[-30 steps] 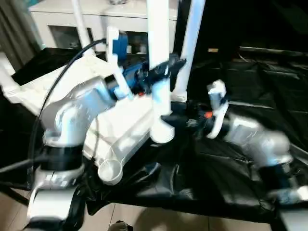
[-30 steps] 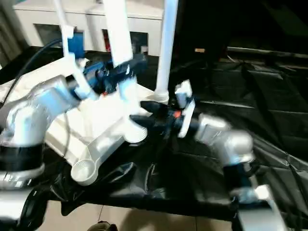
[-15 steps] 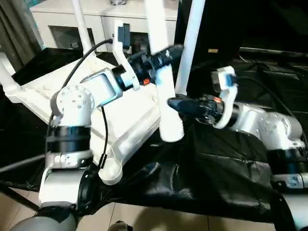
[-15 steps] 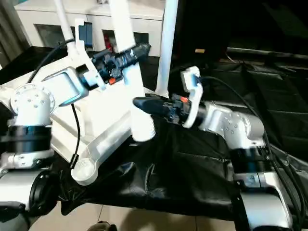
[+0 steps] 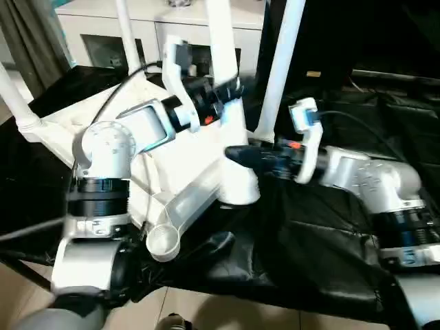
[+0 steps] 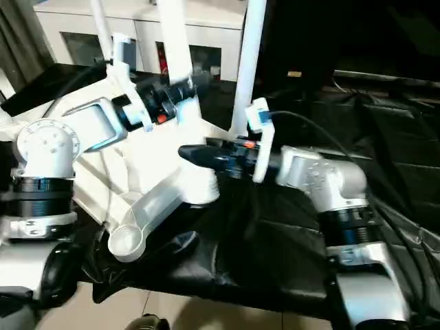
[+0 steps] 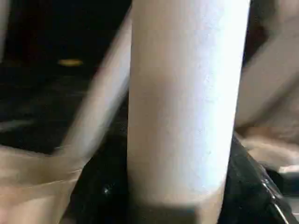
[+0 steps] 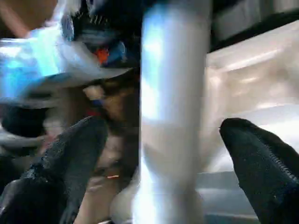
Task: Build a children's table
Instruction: Pick table leg
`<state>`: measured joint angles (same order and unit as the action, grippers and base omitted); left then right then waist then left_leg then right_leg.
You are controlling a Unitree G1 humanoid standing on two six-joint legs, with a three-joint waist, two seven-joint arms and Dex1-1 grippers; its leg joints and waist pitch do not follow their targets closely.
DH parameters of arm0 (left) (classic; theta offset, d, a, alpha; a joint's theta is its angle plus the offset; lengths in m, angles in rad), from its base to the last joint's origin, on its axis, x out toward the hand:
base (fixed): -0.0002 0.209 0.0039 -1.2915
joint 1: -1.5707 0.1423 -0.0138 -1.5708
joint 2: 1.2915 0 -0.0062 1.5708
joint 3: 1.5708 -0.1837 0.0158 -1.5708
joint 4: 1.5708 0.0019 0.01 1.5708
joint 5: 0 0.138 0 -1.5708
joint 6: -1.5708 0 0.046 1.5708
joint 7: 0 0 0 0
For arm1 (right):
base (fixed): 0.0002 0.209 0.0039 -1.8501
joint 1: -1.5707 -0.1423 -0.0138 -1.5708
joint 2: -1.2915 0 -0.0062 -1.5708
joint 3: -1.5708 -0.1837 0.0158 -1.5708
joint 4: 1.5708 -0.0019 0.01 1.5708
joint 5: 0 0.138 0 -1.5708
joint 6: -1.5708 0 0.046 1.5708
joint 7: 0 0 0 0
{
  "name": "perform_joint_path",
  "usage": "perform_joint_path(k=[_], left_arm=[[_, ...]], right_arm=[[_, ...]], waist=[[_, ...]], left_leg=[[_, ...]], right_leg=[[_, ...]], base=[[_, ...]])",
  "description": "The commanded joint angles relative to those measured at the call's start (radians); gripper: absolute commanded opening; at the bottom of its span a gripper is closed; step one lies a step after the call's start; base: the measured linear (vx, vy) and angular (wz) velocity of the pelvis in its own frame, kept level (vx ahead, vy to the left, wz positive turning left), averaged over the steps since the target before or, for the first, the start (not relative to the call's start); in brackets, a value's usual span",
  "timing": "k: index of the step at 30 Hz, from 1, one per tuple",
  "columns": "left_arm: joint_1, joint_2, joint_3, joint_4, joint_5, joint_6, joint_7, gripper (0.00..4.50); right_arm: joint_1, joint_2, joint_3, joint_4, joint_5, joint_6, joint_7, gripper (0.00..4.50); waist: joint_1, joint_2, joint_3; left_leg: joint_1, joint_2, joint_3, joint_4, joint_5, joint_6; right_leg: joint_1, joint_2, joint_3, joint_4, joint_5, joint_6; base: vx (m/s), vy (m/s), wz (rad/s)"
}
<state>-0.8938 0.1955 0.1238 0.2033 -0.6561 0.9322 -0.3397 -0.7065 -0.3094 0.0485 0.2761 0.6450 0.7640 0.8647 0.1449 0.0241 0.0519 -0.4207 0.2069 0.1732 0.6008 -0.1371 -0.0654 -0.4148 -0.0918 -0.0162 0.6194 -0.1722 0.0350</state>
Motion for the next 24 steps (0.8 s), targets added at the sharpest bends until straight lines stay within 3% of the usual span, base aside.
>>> perform_joint_path(k=[1, 6, 10, 11, 13, 17, 24], left_arm=[[-0.004, -0.007, -0.034, -0.061, 0.053, -0.018, 0.063, 1.85], [0.006, -0.084, -0.014, -0.115, 0.044, -0.009, 0.172, 1.85], [0.009, -0.11, -0.005, -0.124, 0.055, -0.017, 0.194, 1.85], [0.009, -0.113, -0.003, -0.124, 0.065, -0.023, 0.201, 1.85], [0.009, -0.113, -0.003, -0.126, 0.072, -0.025, 0.204, 1.85], [0.012, -0.099, 0.001, -0.132, 0.088, -0.03, 0.219, 1.85], [0.016, -0.08, -0.01, -0.138, 0.113, -0.039, 0.213, 1.85]], right_arm=[[-0.018, 0.039, -0.001, -0.024, -0.064, -0.04, -0.135, 4.5], [0.005, 0.117, 0.036, -0.061, -0.137, -0.065, -0.276, 4.5], [0.015, 0.161, 0.055, -0.046, -0.176, -0.09, -0.327, 4.5], [0.013, 0.179, 0.058, -0.031, -0.193, -0.099, -0.352, 4.13], [0.01, 0.191, 0.055, -0.023, -0.201, -0.1, -0.373, 4.13], [-0.002, 0.21, 0.047, -0.017, -0.211, -0.092, -0.404, 3.64], [-0.003, 0.202, 0.045, -0.03, -0.213, -0.068, -0.384, 3.09]], waist=[[-0.002, -0.003, -0.082], [-0.004, -0.004, -0.084], [-0.007, -0.005, -0.082], [-0.008, -0.005, -0.081], [-0.008, -0.006, -0.08], [-0.009, -0.004, -0.08], [-0.007, -0.002, -0.082]], left_leg=[[0.037, 0.001, 0.0, -0.072, -0.228, -0.082], [0.035, -0.002, 0.002, -0.07, -0.206, -0.076], [0.034, -0.004, 0.003, -0.071, -0.23, -0.071], [0.035, -0.004, 0.003, -0.073, -0.241, -0.071], [0.036, -0.004, 0.002, -0.074, -0.254, -0.076], [0.036, -0.002, -0.001, -0.077, -0.258, -0.083], [0.035, -0.003, 0.0, -0.076, -0.234, -0.084]], right_leg=[[0.04, -0.025, 0.003, -0.064, -0.186, -0.141], [0.043, -0.019, 0.001, -0.058, -0.105, -0.172], [0.042, -0.02, 0.002, -0.064, -0.139, -0.163], [0.04, -0.018, 0.003, -0.068, -0.16, -0.151], [0.039, -0.019, 0.004, -0.071, -0.188, -0.136], [0.038, -0.018, 0.004, -0.068, -0.184, -0.116], [0.039, -0.017, 0.004, -0.064, -0.131, -0.116]], base=[[0.0, 0.0, 0.0], [0.0, 0.0, 0.0], [0.0, 0.0, 0.0], [0.0, 0.0, 0.0], [0.0, 0.0, 0.0], [0.0, 0.0, 0.0], [0.0, 0.0, 0.0]])
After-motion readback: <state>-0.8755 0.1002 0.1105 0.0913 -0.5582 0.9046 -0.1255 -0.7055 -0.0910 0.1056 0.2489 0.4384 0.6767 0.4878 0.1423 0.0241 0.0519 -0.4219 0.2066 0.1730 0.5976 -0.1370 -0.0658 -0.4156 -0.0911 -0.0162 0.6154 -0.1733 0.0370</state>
